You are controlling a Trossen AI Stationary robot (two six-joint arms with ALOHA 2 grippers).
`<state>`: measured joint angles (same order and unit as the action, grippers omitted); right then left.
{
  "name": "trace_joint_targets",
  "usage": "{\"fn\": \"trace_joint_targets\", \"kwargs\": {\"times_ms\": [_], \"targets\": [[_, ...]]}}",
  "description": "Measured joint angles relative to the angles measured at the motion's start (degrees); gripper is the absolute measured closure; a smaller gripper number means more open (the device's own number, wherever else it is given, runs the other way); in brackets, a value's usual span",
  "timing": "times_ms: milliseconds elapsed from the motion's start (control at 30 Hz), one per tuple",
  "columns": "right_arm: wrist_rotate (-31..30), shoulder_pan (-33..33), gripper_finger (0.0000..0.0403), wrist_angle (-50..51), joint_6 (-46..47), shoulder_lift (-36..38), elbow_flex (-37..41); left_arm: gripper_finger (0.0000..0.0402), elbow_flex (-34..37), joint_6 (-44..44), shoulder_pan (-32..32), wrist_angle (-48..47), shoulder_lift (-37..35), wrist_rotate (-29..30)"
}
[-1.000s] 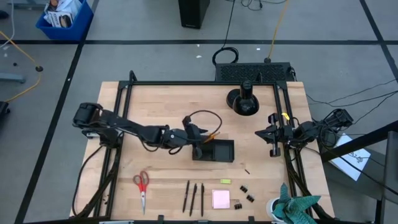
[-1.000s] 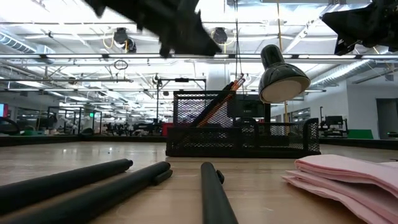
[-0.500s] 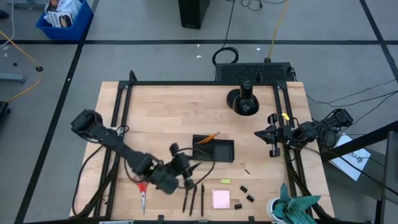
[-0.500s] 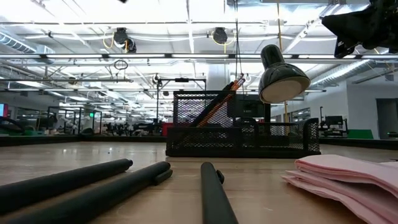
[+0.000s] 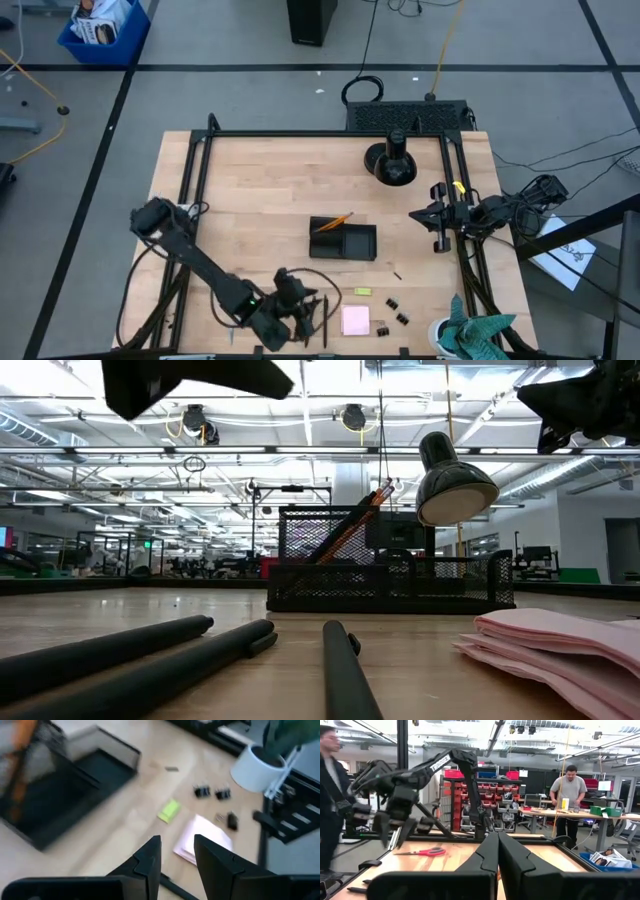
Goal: Pick and place office supplies into organizer
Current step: Put the black pen into the black desk organizer
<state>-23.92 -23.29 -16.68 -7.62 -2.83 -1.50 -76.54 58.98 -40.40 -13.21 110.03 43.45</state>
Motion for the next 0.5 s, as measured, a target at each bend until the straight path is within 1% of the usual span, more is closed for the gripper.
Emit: {"fn": "trace_joint_targets", "kwargs": {"times_ms": [67, 167, 367, 433, 500], "targets": [[0.0, 0.0, 0.0403, 0.5, -0.1, 0.0, 0.0, 0.0280, -2.0, 1.5, 0.0, -0.2, 2.1, -3.0], [0.0, 0.0, 0.0403, 1.2, -0.1, 0.0, 0.0, 0.0280, -5.2, 1.8, 0.0, -1.0, 5.0, -5.8], [0.0, 0.0, 0.0403, 1.1, -0.1, 0.0, 0.0, 0.0280, -12.0, 0.3, -0.2, -5.1, 7.6, -7.2], [0.0, 0.0, 0.0403, 1.2, -0.1, 0.0, 0.0, 0.0280, -13.3, 3.2, -0.2, -7.5, 7.8, -7.9], [0.0, 0.0, 0.0403, 1.2, 0.5, 0.0, 0.0, 0.0280, -14.9, 9.1, -0.1, -11.2, 7.8, -9.4]]}}
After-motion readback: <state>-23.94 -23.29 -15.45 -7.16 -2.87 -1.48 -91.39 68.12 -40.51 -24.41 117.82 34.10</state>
